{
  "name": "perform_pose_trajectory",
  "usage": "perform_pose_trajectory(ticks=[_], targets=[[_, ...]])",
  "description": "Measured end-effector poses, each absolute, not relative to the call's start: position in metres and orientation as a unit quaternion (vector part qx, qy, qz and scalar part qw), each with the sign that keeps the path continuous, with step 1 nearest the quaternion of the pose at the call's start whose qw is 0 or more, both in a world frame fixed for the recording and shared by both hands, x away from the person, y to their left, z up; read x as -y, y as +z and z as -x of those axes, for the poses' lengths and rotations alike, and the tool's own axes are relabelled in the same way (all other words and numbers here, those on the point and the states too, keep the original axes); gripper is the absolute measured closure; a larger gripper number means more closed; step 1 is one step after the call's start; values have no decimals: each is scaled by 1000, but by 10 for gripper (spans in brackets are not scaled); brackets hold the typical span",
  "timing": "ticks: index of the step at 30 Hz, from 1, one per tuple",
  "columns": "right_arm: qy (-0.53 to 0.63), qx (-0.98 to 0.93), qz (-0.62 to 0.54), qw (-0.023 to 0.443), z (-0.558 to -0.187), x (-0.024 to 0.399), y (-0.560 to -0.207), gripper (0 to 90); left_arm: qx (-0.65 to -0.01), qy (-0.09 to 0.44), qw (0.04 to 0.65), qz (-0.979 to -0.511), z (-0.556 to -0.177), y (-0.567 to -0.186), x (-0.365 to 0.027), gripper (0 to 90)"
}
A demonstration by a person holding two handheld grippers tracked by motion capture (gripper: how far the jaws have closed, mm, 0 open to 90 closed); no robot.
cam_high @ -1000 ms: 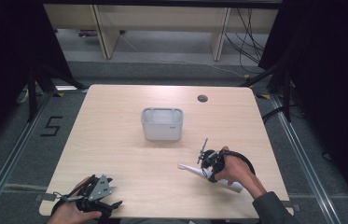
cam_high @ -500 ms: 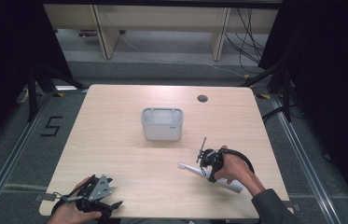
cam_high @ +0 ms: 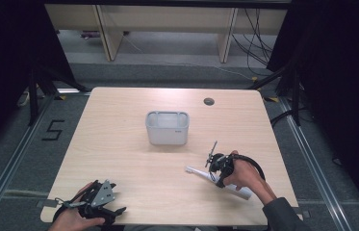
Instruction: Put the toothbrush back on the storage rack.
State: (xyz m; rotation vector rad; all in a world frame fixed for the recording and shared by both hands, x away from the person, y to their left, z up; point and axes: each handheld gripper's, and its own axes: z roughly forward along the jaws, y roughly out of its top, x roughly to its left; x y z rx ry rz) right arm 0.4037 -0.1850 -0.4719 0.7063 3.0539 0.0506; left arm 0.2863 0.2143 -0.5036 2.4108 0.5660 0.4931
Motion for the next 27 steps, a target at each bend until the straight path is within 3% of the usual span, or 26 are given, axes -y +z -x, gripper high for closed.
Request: perform_pose_trajectory(ticks=[19, 27], targets=[[95, -961, -256, 32, -398, 210, -443, 671, -211, 179, 301, -912, -287, -504, -215, 164], [173, -943, -273, 82, -393, 231, -420, 672, -214, 183, 302, -911, -287, -504, -215, 164]])
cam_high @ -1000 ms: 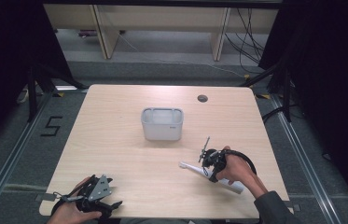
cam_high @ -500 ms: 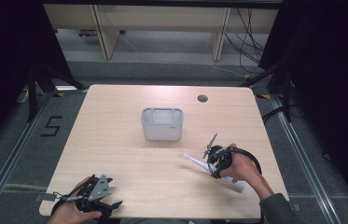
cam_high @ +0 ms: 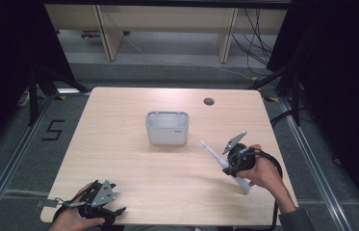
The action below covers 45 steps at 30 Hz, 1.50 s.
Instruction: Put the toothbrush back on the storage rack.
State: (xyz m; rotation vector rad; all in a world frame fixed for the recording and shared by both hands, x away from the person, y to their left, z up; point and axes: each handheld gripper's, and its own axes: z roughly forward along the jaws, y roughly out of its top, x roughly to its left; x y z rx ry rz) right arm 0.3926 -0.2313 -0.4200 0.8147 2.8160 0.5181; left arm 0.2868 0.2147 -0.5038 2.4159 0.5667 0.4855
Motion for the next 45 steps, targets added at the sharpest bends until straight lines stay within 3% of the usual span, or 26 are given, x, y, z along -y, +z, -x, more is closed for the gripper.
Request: perform_pose_trajectory(ticks=[24, 45], targets=[[349, -873, -305, 154, -399, 245, -402, 671, -215, 181, 307, -909, -287, -503, -215, 164], [394, -857, -290, 160, -417, 226, -404, 670, -214, 182, 306, -910, -287, -503, -215, 163]])
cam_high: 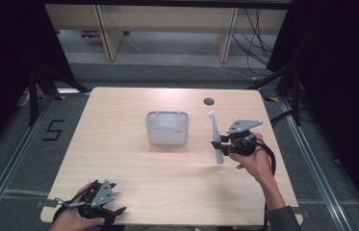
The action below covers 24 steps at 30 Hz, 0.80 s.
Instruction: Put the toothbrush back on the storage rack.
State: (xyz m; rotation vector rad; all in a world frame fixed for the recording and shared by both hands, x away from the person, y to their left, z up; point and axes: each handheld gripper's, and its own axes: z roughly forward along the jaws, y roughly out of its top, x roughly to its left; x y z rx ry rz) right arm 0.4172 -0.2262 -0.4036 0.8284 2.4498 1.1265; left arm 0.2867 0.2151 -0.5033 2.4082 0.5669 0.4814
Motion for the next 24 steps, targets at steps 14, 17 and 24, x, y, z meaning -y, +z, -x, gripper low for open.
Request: perform_pose_trajectory(ticks=[14, 17, 24], targets=[[407, -849, -293, 168, -423, 219, -404, 670, -209, 182, 303, -912, -287, -503, -215, 164], [408, -847, -300, 160, -423, 218, -405, 670, -210, 180, 306, -911, -286, -503, -214, 163], [420, -841, -304, 156, -426, 217, -405, 670, -213, 179, 307, -910, -287, -504, -214, 163]])
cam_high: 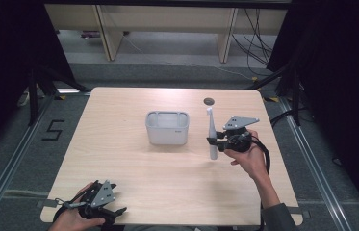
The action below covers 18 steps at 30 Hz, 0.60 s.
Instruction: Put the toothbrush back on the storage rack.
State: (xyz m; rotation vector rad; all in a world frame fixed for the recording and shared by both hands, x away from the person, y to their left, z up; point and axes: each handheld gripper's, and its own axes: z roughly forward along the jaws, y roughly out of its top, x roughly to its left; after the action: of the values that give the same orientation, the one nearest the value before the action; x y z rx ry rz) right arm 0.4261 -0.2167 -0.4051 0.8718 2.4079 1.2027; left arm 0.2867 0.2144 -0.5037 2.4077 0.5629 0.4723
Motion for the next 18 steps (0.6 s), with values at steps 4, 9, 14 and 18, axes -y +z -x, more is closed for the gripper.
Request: perform_pose_trajectory(ticks=[4, 9, 14, 18], targets=[[425, -839, -299, 160, -430, 215, -403, 670, -216, 179, 310, -909, -286, -503, -215, 163], [437, -832, -297, 172, -434, 211, -398, 670, -215, 179, 310, -909, -286, -503, -215, 163], [445, -827, -303, 164, -438, 205, -392, 670, -212, 183, 302, -911, -287, -503, -216, 164], [449, -826, -292, 177, -443, 201, -387, 670, -215, 180, 307, -909, -287, -503, -215, 164]])
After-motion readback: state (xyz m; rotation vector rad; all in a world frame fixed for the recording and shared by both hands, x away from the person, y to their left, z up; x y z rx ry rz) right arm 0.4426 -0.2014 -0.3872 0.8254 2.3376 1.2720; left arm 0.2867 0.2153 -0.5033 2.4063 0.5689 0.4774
